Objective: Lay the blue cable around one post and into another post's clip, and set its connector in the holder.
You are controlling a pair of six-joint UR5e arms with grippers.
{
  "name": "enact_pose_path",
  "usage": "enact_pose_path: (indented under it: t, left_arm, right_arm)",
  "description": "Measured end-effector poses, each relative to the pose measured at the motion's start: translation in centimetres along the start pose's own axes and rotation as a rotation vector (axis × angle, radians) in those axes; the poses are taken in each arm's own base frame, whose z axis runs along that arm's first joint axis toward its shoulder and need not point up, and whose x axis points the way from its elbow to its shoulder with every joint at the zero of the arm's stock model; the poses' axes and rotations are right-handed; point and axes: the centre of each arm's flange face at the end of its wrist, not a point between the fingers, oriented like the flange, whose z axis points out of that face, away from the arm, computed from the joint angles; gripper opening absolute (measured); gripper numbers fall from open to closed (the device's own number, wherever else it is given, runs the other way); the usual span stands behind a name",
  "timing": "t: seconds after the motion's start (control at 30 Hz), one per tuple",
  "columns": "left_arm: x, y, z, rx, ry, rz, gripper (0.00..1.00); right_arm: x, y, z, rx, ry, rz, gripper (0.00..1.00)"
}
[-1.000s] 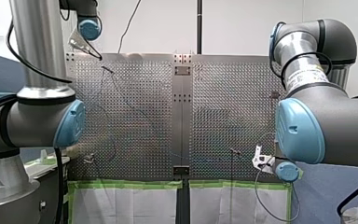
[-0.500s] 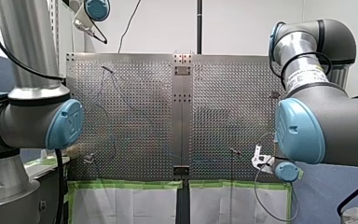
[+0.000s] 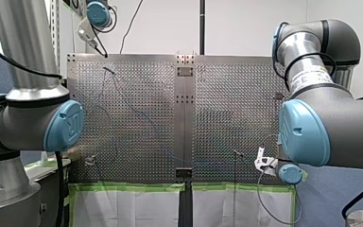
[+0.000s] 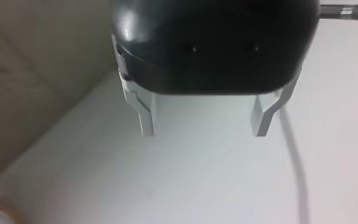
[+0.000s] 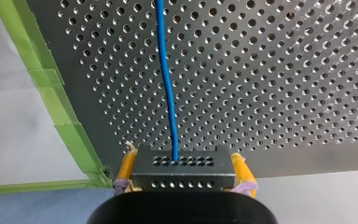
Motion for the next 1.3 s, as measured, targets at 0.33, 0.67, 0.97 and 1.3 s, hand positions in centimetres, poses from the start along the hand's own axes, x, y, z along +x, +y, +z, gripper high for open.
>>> enact_pose_path:
  t: [0.33,0.67,0.97,1.3]
  left_arm:
    - [2.8,2.4,-1.1,-0.066,0.131,0.123,1.00]
    - [3.2,3.3,-2.1,-0.128,0.194,0.235,1.00]
    - [3.5,3.8,-3.1,-0.163,0.268,0.337,1.00]
    - [3.9,4.5,-4.3,-0.196,0.353,0.443,1.00]
  right_arm:
    - [0.0,-0.1,0.0,0.005,-0.001,-0.001,0.00]
    - [-0.1,-0.3,0.0,0.010,-0.002,-0.002,0.00]
    - [-0.1,-0.4,0.0,0.011,-0.001,-0.002,0.00]
    - [-0.1,-0.6,0.0,0.016,0.000,-0.002,0.00]
